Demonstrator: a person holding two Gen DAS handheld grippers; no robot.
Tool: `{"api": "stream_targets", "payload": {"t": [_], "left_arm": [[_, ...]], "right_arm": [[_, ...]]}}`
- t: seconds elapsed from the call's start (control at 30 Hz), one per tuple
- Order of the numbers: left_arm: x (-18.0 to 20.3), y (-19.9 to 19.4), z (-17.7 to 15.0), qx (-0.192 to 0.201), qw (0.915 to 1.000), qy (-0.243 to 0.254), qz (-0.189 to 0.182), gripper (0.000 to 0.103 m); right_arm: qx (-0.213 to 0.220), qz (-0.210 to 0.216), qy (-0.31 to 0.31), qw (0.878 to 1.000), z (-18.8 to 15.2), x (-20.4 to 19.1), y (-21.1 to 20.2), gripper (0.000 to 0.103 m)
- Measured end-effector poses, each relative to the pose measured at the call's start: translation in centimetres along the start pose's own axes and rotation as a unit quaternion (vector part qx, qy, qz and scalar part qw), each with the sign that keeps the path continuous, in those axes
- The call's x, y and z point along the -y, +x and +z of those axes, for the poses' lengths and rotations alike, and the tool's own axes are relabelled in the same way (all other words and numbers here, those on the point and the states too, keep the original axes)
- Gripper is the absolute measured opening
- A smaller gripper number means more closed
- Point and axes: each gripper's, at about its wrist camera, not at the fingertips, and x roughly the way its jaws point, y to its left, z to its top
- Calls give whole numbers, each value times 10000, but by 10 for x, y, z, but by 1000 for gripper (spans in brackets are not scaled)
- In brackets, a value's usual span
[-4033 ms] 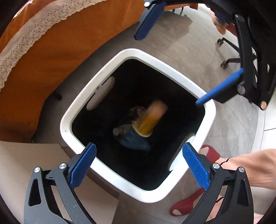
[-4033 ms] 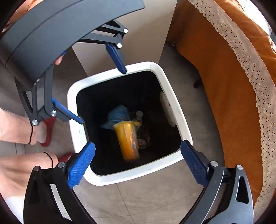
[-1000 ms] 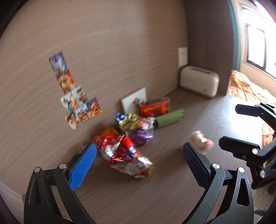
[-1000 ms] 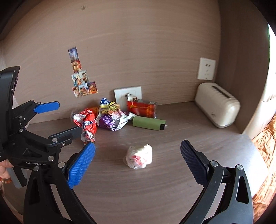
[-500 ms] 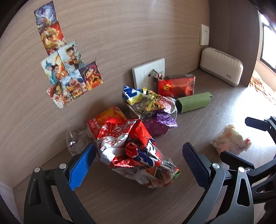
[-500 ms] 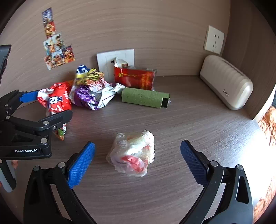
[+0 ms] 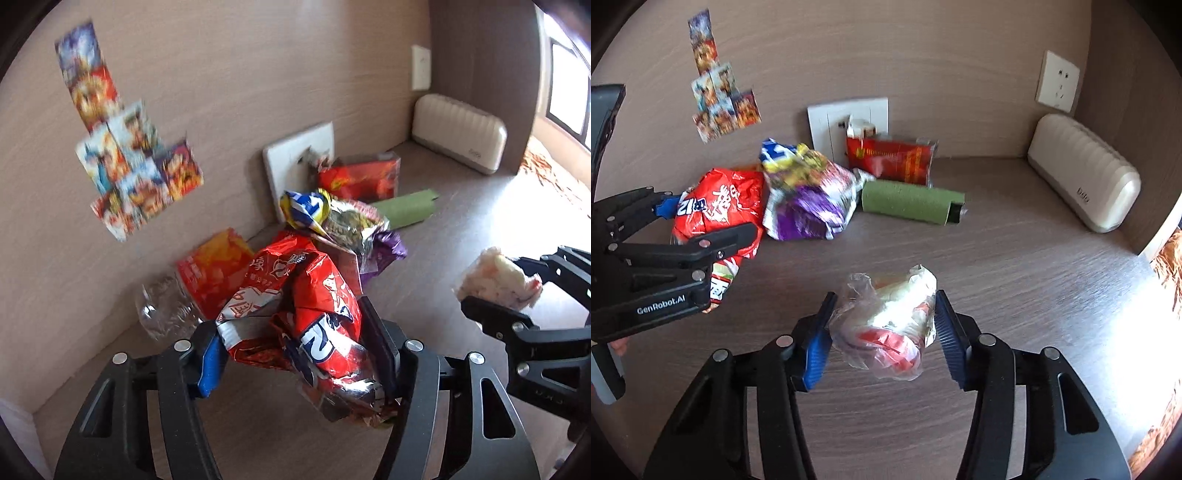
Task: Collect trash
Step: 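Carry the red wrapper and clear bag with both tools toward the bin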
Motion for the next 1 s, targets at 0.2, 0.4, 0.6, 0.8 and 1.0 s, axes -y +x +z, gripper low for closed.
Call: {"api": "stream_targets", "payload": {"t": [0.2,0.4,0.6,0.8,1.0], "left_arm": [[16,-59,17,535,9979,353,-14,63],[45,-113,36,1115,9911,711,-136,63],[101,-143,44,1455,9803,1235,-501,63],[168,-164,36,1566,9648,1834,-1051,63],[236,-183,24,1600,9455,2357,-1576,63]], "right_arm": [[540,-126,-195,9983,12,2,-60,53],[1088,-390,-279,9929,13,15,-129,53],[1360,-756,-86,9878,-10,40,-188,53],[1266,-1324,172,9829,-46,74,-229,53],[1067,-1864,491,9754,-92,106,-265,53]]}}
